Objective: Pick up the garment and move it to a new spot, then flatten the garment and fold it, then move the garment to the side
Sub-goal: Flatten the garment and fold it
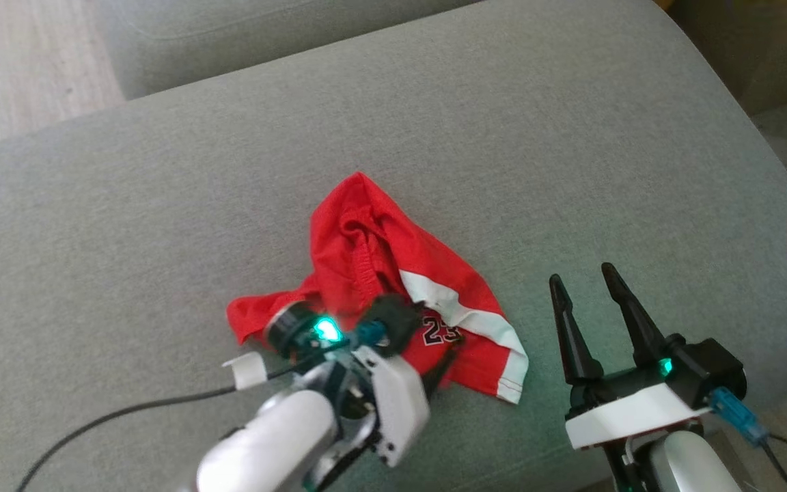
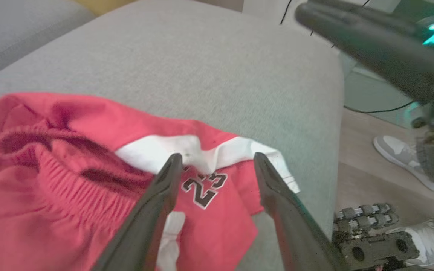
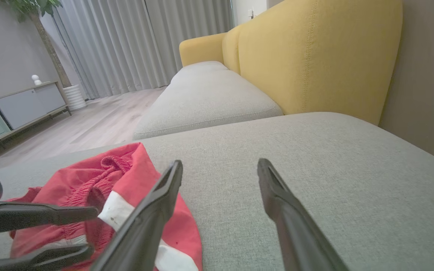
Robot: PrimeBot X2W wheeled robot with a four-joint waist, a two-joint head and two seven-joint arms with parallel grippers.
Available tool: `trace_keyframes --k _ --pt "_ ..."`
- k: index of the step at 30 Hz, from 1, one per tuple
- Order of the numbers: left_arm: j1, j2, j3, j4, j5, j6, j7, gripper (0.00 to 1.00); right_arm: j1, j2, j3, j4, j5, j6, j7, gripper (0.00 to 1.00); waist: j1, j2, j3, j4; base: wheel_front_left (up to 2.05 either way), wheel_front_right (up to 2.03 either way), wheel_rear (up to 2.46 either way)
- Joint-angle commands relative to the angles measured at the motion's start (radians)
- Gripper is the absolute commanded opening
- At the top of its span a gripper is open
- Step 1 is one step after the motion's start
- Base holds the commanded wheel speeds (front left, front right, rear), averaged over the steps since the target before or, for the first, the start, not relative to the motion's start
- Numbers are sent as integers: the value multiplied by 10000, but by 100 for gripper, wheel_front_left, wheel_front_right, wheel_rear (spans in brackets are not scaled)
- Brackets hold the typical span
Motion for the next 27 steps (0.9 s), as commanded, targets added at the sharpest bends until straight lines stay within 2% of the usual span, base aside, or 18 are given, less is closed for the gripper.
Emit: trace_keyframes --k 1,19,26,27 --pt "-377 233 315 -312 94 -9 81 100 -176 -24 205 -314 64 77 -109 100 0 0 82 -118 0 0 0" --pt "-954 1273 573 596 278 119 530 100 -212 -24 178 -334 211 77 -109 100 0 0 327 -330 0 0 0" --pt "-745 1559 362 472 49 -80 1053 100 -239 -24 127 -314 185 77 -109 100 0 0 338 -241 0 0 0" --pt "-714 1570 332 422 3 -119 1110 95 -241 -24 129 -311 178 77 -109 100 0 0 334 -235 0 0 0"
